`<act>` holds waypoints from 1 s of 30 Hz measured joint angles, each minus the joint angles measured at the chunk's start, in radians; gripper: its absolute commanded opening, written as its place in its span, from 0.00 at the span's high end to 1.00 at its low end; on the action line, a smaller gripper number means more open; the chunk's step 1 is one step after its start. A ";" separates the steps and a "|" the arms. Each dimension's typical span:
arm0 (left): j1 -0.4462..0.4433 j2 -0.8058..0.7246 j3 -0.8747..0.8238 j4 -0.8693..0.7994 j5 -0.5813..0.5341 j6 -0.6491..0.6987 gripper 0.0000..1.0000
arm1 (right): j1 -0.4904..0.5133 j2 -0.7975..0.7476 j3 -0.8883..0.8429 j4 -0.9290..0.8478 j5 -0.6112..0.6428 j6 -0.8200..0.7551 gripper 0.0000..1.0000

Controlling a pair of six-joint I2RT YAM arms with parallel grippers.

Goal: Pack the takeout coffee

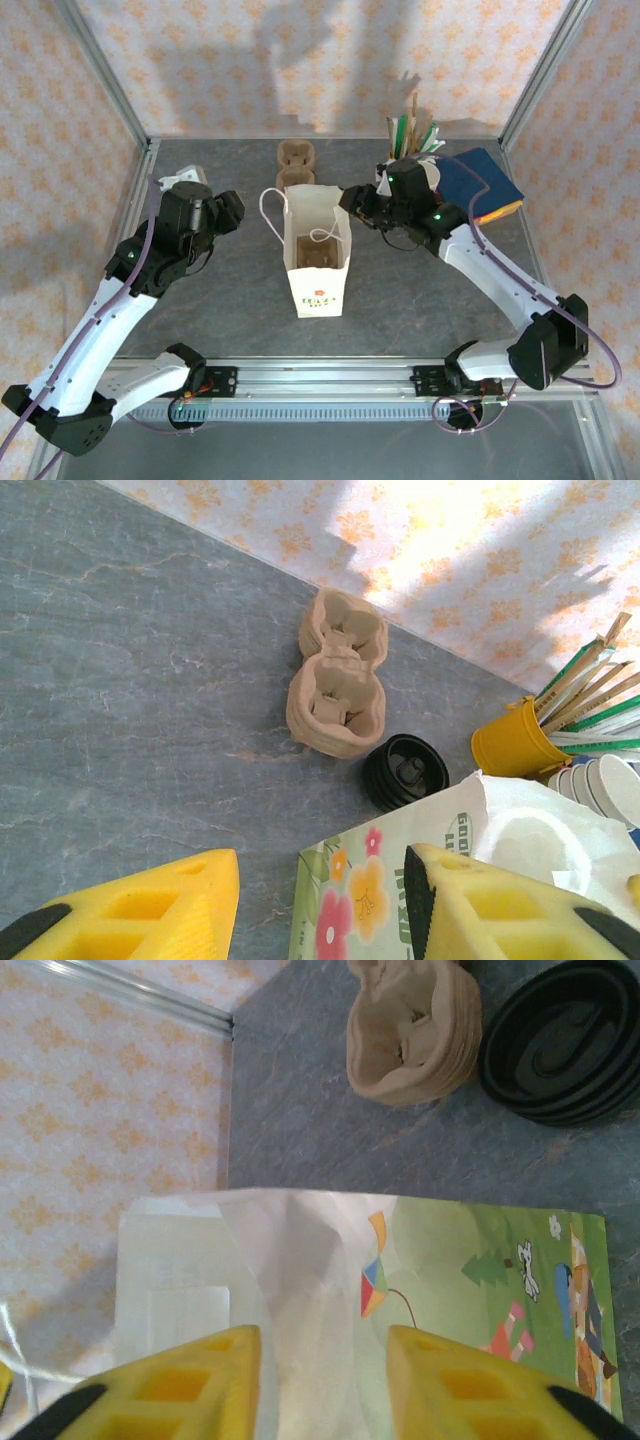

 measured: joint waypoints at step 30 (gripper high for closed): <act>0.003 -0.050 -0.305 0.314 -0.075 0.137 0.07 | -0.494 -0.131 0.110 -0.537 0.347 -0.443 0.11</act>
